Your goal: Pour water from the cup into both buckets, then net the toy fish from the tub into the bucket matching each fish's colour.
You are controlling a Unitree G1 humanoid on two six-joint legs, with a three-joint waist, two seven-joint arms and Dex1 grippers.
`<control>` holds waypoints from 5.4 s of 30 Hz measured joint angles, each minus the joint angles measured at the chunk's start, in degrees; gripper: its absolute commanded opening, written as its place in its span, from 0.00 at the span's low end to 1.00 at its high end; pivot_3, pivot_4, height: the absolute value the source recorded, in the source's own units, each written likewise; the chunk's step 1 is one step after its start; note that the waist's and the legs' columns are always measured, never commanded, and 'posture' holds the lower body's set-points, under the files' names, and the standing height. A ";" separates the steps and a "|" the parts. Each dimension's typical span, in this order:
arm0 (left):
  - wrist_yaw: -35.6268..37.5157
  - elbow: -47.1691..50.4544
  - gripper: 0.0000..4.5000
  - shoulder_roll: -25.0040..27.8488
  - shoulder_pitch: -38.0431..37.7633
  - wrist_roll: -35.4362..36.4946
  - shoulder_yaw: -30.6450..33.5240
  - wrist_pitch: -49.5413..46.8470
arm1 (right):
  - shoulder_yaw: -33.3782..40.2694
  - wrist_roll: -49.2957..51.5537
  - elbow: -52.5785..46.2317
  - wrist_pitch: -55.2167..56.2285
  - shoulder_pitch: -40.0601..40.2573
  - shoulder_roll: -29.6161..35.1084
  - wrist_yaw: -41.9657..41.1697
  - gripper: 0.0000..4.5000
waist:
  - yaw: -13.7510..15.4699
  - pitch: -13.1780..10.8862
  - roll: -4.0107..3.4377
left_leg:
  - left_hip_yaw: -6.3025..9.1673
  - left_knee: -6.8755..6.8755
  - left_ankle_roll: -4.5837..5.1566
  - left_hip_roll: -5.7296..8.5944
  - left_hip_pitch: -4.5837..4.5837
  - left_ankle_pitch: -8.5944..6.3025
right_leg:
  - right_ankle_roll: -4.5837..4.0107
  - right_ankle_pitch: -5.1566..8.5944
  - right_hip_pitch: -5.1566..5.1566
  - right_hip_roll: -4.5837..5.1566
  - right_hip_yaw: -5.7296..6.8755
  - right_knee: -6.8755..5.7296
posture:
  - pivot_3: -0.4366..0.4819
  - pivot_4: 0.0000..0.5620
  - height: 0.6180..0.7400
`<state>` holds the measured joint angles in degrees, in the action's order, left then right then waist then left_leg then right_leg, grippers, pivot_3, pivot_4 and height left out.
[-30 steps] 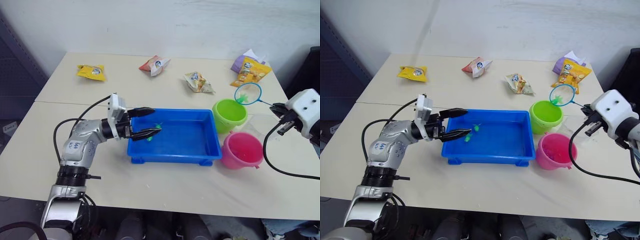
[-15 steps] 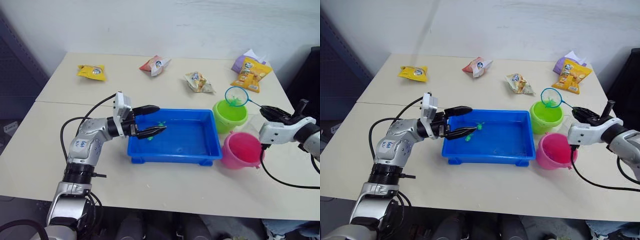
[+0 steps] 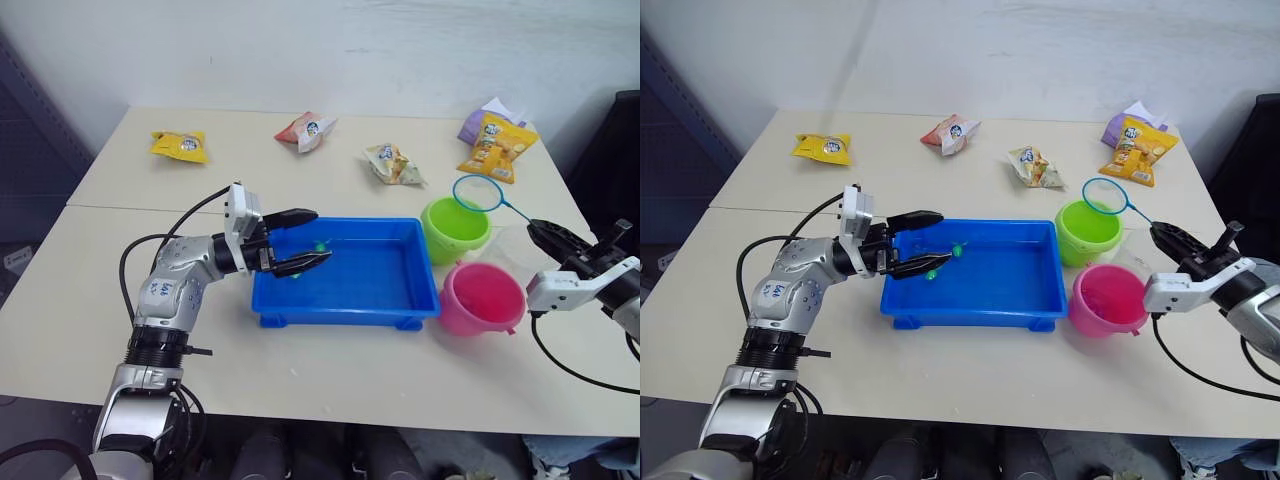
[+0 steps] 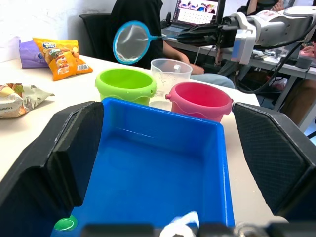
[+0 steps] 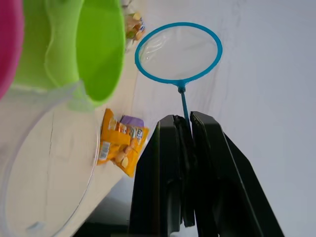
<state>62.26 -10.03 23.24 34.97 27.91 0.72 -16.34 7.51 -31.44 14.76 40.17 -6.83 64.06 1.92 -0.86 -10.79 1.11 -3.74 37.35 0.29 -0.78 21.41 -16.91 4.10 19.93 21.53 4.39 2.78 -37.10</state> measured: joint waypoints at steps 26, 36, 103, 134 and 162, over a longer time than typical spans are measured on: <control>2.30 2.73 0.99 15.20 -12.88 -1.11 7.53 1.48 | -20.53 50.20 -34.54 -77.90 -14.91 -9.53 -42.51 0.00 | 0.40 -0.01 0.02 | 0.29 0.00 0.34 0.04 0.21 -0.23 | -0.03 0.00 0.07 0.24 0.16 0.17 | 0.48 0.27 0.98; 1.00 4.68 0.99 15.20 -13.34 -1.09 7.77 0.80 | -23.50 47.57 -26.14 -84.34 -21.77 -19.31 -43.76 0.00 | -0.49 -0.01 0.02 | 0.28 0.00 0.32 0.04 0.19 -0.21 | -0.03 0.00 0.07 0.23 0.16 0.12 | 0.48 0.27 0.98; 2.17 -1.49 0.99 0.16 0.60 -0.88 0.36 0.28 | 5.08 19.77 -2.52 -18.62 -4.88 -5.50 -32.43 0.00 | -0.60 -0.01 0.03 | 0.11 -0.04 0.17 0.07 0.10 -0.10 | 0.02 -0.02 0.03 0.12 0.07 0.14 | 0.48 0.27 0.98; 1.65 0.04 0.99 -0.12 0.55 -0.88 0.34 0.05 | -7.59 -24.21 8.32 -0.63 -8.53 4.54 21.92 0.00 | -0.61 -0.01 0.02 | -0.01 -0.03 -0.01 0.05 0.01 0.00 | 0.01 -0.01 0.04 0.03 -0.06 0.02 | 0.48 0.27 0.98; 1.77 0.09 0.99 2.27 -1.71 -1.04 0.72 0.79 | -6.27 20.14 0.15 -1.65 -4.88 0.29 -6.95 0.00 | -1.06 -0.03 0.00 | 0.02 -0.07 -0.01 -0.13 -0.22 0.02 | 0.01 -0.01 -0.15 -0.17 -0.09 -0.02 | 0.48 0.27 0.98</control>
<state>64.02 -9.95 25.51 33.26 26.87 1.44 -15.55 1.24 -11.29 14.91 38.52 -11.71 64.35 -5.03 -1.92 -10.82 1.11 -3.73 37.29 0.28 -0.91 21.19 -16.89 4.11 19.92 21.38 4.22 2.70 -37.12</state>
